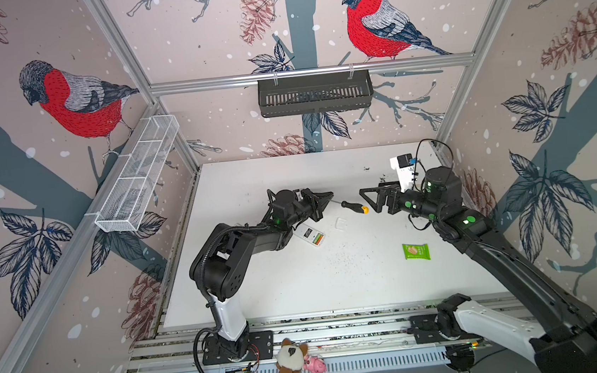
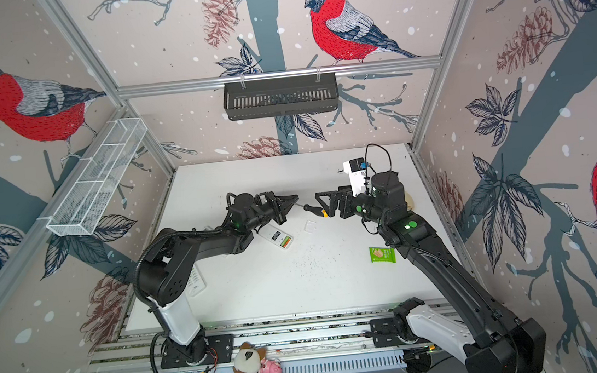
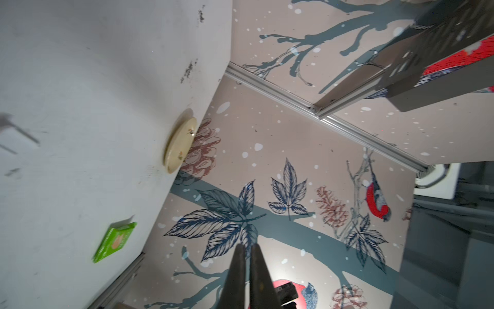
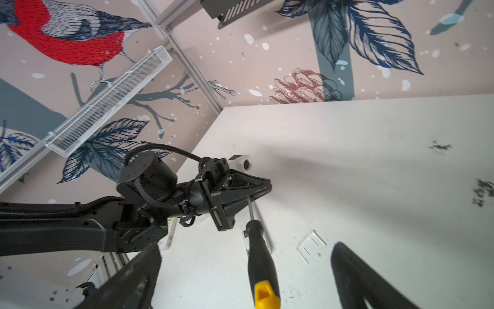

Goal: Unload the batteries from the remote control

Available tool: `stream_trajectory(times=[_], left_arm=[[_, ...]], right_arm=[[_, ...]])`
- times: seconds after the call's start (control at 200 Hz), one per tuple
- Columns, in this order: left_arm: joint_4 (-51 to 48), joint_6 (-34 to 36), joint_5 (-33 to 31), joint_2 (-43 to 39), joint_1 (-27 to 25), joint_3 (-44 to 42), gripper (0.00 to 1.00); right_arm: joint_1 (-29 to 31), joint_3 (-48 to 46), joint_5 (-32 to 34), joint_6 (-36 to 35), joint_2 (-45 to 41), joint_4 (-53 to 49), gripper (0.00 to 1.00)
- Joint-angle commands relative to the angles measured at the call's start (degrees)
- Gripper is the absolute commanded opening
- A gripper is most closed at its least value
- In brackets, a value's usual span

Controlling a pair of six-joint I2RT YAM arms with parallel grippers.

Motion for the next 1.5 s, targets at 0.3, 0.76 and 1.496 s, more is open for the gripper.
stream_trajectory(times=[0.3,0.76,1.496], left_arm=[[11.5,-15.9,-0.8,1.8,-0.9,3.6,0.00],[9.7,-14.5,-1.6,1.4,-1.1,3.7,0.00],[7.5,-12.4,-0.2,1.7,-1.1,4.1,0.00]], right_arm=[[-0.1,4.2,-5.2,-10.1,6.8,-2.2,0.99],[2.2,10.5,-3.2,-15.1,15.8,-8.0,0.89],[3.0,12.4,-0.3,-14.5,19.4,-9.5,0.58]])
